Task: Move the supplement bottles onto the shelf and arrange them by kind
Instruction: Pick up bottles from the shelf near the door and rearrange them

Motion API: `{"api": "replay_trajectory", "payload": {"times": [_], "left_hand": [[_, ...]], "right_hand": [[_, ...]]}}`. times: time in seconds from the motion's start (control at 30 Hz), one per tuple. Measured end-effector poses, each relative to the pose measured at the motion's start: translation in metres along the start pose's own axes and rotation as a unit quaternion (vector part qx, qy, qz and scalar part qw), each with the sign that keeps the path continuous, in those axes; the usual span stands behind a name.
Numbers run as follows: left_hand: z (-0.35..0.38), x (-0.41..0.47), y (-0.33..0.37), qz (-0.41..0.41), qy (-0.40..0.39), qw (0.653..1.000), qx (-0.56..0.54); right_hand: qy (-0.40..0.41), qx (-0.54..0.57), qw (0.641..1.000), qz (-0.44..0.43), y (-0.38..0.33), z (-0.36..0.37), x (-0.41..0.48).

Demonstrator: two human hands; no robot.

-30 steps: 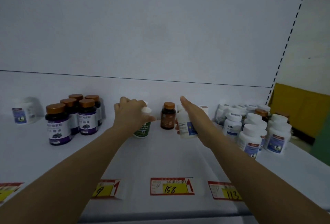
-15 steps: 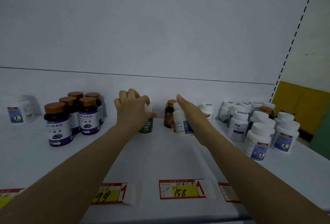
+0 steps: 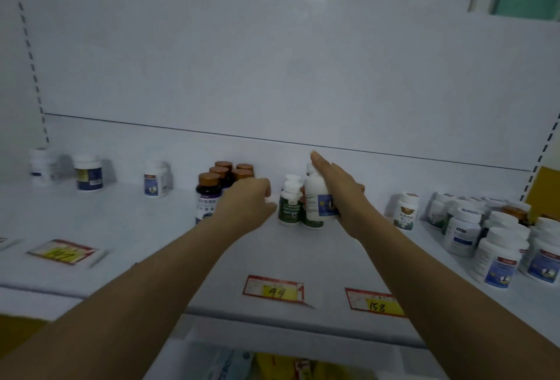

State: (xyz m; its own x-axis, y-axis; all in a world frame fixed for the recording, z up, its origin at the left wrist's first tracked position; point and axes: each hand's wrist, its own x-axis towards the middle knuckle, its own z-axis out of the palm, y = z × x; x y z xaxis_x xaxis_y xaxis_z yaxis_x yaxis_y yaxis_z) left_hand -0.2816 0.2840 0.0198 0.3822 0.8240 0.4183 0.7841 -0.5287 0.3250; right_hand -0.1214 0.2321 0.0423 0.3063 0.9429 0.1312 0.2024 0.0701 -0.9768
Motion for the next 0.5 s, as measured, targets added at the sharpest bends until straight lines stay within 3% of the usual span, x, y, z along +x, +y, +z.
{"api": "replay_trajectory", "payload": {"times": [0.13, 0.5], "left_hand": [[-0.036, -0.039, -0.047, -0.041, -0.045, 0.998, 0.007], [-0.177, -0.165, -0.248, -0.158, -0.017, 0.984, 0.082]], "right_hand": [[-0.038, 0.021, 0.999, -0.017, -0.016, 0.057, -0.020], [-0.094, 0.044, 0.992, -0.072, -0.056, 0.284, -0.069]]}}
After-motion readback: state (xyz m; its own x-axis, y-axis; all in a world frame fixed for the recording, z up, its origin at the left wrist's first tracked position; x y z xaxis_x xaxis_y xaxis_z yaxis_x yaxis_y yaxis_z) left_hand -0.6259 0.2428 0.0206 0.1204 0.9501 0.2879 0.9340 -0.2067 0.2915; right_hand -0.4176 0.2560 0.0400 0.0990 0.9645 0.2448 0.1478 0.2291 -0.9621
